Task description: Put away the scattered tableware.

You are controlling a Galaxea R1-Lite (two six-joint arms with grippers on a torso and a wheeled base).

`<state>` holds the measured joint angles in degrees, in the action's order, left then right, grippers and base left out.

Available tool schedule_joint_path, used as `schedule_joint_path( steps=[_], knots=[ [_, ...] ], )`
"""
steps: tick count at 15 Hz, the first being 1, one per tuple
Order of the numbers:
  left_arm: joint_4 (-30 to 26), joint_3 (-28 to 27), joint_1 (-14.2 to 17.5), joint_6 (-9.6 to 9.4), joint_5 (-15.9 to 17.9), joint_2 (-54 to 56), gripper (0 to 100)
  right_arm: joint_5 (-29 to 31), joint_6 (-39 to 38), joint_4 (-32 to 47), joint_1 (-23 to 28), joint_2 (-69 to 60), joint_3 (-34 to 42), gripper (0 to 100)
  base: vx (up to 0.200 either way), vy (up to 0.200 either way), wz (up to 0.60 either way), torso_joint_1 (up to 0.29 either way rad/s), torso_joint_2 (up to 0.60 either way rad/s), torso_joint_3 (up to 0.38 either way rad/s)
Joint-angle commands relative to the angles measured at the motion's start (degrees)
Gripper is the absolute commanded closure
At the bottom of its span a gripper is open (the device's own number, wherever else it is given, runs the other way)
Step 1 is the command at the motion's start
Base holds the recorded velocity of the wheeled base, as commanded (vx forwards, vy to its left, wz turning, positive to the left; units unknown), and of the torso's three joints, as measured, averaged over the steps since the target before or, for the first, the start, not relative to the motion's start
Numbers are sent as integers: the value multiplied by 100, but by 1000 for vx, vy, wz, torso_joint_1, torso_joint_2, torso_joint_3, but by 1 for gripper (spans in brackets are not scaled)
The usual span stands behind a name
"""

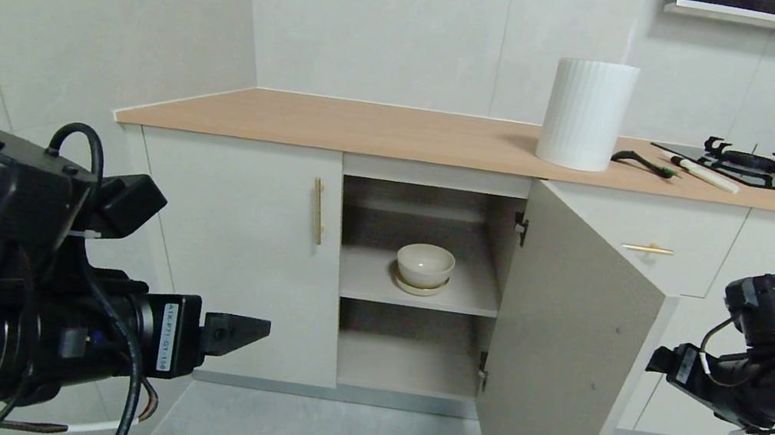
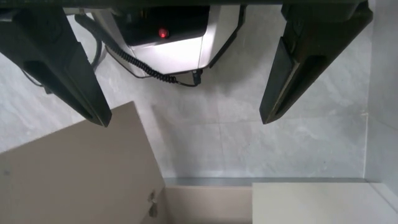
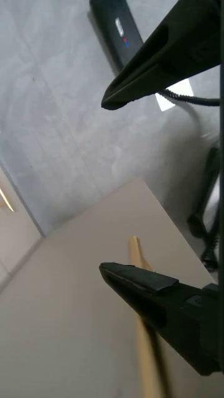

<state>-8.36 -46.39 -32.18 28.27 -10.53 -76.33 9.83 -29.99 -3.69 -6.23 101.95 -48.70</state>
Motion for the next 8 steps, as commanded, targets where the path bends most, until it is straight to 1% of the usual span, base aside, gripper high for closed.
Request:
schedule_joint_path(
  steps=[1, 2, 3, 5, 6, 7, 8],
  knots=[
    [1, -11, 2, 3, -1, -14, 0, 2, -25, -70, -449, 211, -78, 0, 0, 0, 0, 0, 0, 0],
    [1, -11, 2, 3, -1, -14, 0, -7, -33, -140, -687, 273, -131, 0, 0, 0, 0, 0, 0, 0],
    [1, -11, 2, 3, -1, -14, 0, -16, -33, -202, -792, 317, -184, 0, 0, 0, 0, 0, 0, 0],
    [10, -11, 2, 12, -10, -23, 0, -7, -7, -378, -1399, 703, -658, 0, 0, 0, 0, 0, 0, 0],
    [19, -20, 10, 12, -10, -23, 0, 2, -7, -369, -1601, 862, -834, 0, 0, 0, 0, 0, 0, 0],
    [19, -11, 10, 12, -10, -14, 0, 2, -7, -369, -1680, 932, -913, 0, 0, 0, 0, 0, 0, 0],
    [19, -11, 10, 12, -1, -32, 0, -7, 11, -360, -1891, 1231, -1273, 0, 0, 0, 0, 0, 0, 0]
  ],
)
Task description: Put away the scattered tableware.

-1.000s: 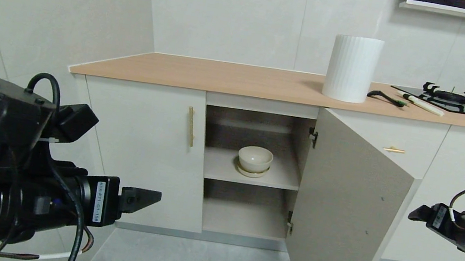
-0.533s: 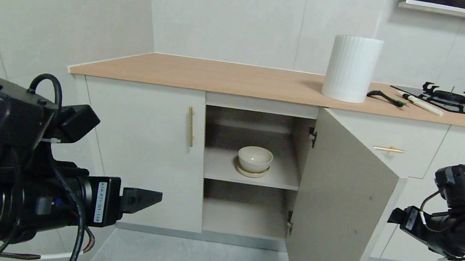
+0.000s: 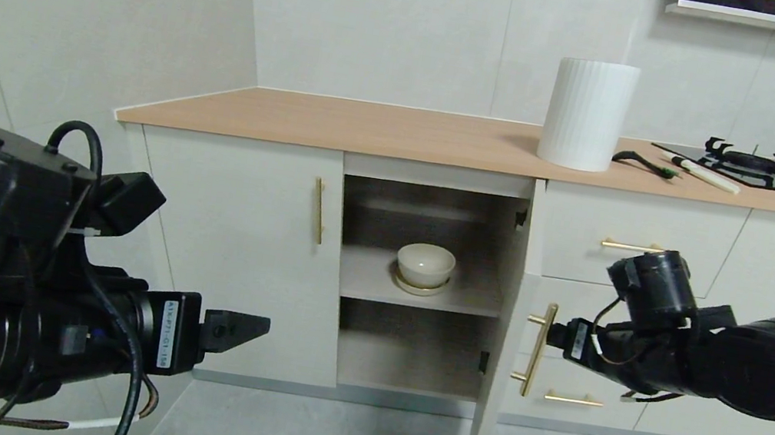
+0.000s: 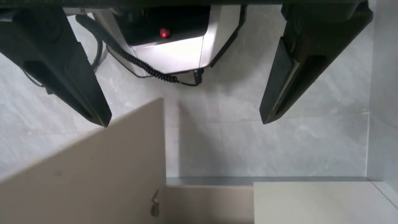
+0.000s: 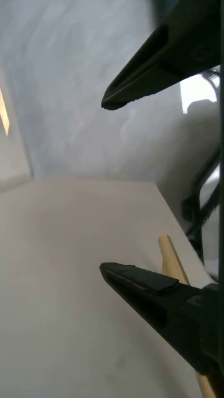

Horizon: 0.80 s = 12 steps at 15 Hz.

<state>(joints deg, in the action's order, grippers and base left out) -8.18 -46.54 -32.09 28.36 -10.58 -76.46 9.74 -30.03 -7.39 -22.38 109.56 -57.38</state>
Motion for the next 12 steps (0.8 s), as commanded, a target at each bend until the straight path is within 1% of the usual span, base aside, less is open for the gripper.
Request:
schedule_joint_path(
  steps=[1, 5, 7, 10, 12],
  knots=[
    [1, 14, 1, 3, 3, -36, 0, -7, 23, 18, -355, 637, -590, 0, 0, 0, 0, 0, 0, 0],
    [1, 14, 1, -5, 12, 8, 0, -535, 23, 27, -478, 1393, -1627, 0, 0, 0, 0, 0, 0, 0],
    [9, 23, 1, -23, 30, 8, 0, -535, 23, 53, -548, 1692, -2005, 0, 0, 0, 0, 0, 0, 0],
    [9, 23, 1, -32, 30, -36, 0, -552, 5, 53, -566, 1920, -2251, 0, 0, 0, 0, 0, 0, 0],
    [27, 23, 1, -23, 30, -71, 0, -543, -38, 44, -566, 2263, -2559, 0, 0, 0, 0, 0, 0, 0]
  ],
)
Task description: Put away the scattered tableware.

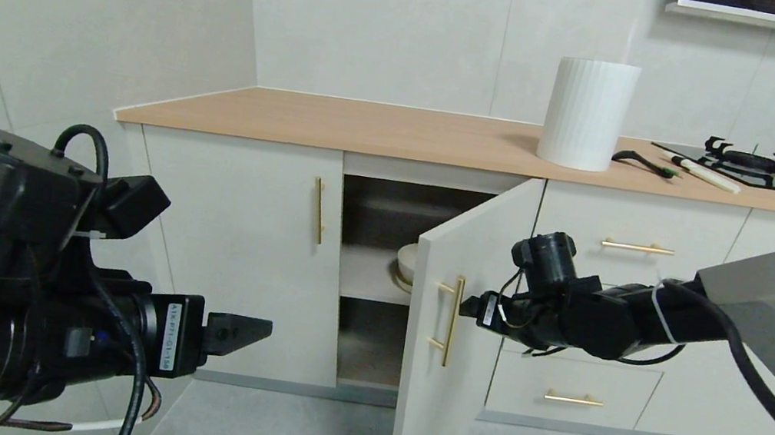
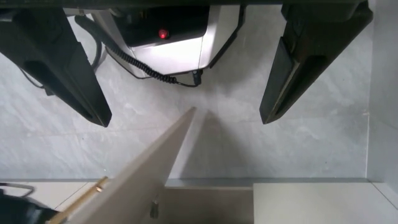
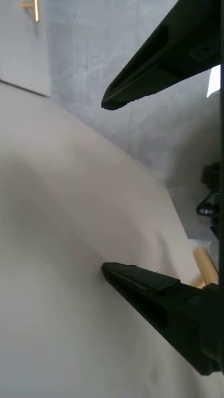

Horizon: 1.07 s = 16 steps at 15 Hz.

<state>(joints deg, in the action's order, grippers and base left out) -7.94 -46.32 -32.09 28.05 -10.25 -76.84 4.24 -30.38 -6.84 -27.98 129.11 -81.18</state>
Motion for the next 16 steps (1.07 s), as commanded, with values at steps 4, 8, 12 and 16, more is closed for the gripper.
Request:
schedule_joint_path(
  steps=[4, 8, 12, 16],
  knots=[
    [134, 18, 1, 7, -21, -68, 0, -81, -258, -28, -6, 527, -452, 0, 0, 0, 0, 0, 0, 0],
    [187, 27, 1, 16, -38, -112, 0, -99, -592, -10, -6, 721, -742, 0, 0, 0, 0, 0, 0, 0],
    [187, 62, 1, -1, -29, -68, 0, -90, -900, -28, -76, 879, -953, 0, 100, 0, 0, 1, 4, 1],
    [187, 62, -17, 7, -21, -68, 0, -99, -1172, -54, -103, 879, -1067, 0, 200, 0, 0, 0, 2, -1]
  ],
)
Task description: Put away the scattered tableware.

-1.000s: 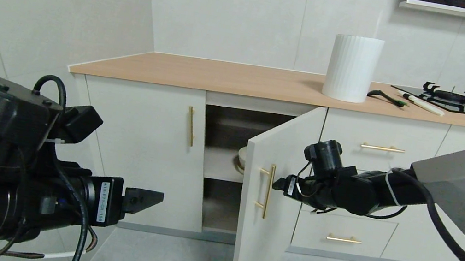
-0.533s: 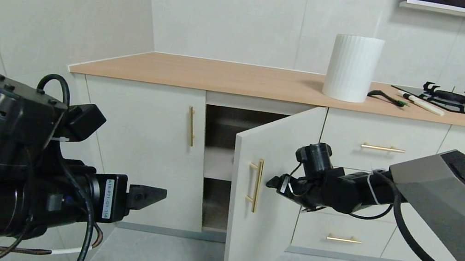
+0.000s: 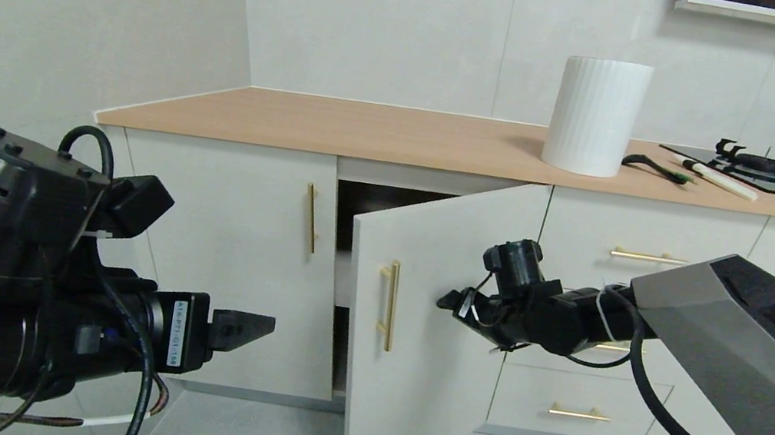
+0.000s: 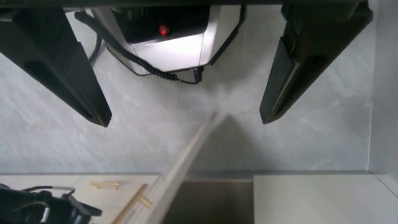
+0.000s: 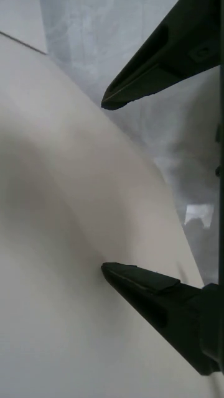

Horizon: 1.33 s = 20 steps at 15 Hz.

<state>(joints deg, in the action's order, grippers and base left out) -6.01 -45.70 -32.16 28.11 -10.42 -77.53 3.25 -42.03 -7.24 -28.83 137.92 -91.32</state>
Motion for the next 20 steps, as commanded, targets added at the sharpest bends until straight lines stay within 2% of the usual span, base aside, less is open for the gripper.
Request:
schedule_joint_path(
  steps=[1, 5, 6, 9, 14, 20],
  knots=[
    [-5, 0, -10, 1, -4, -8, 0, 0, -68, -14, -26, 6, -97, 0, 0, 0, 0, 0, 0, 0],
    [3, 0, -18, 1, -4, 10, 0, -18, -490, -14, -35, 129, -387, 0, 0, 0, 0, 0, 0, 0],
    [3, 0, -18, 1, 5, 10, 0, -18, -798, 21, -9, 270, -712, 0, 0, 0, 0, 0, 0, 0],
    [3, 0, -10, 1, 5, 1, 0, 35, -1123, 21, 62, 490, -1072, 0, 0, 0, 0, 0, 0, 0],
    [3, 0, -18, 10, 5, -8, 0, 562, -1395, 30, 290, 929, -1846, 0, 0, 0, 0, 0, 0, 0],
    [3, 0, -18, 10, -4, -16, 0, 914, -1545, 30, 528, 1070, -2250, 0, 0, 0, 0, 0, 0, 0]
  ],
)
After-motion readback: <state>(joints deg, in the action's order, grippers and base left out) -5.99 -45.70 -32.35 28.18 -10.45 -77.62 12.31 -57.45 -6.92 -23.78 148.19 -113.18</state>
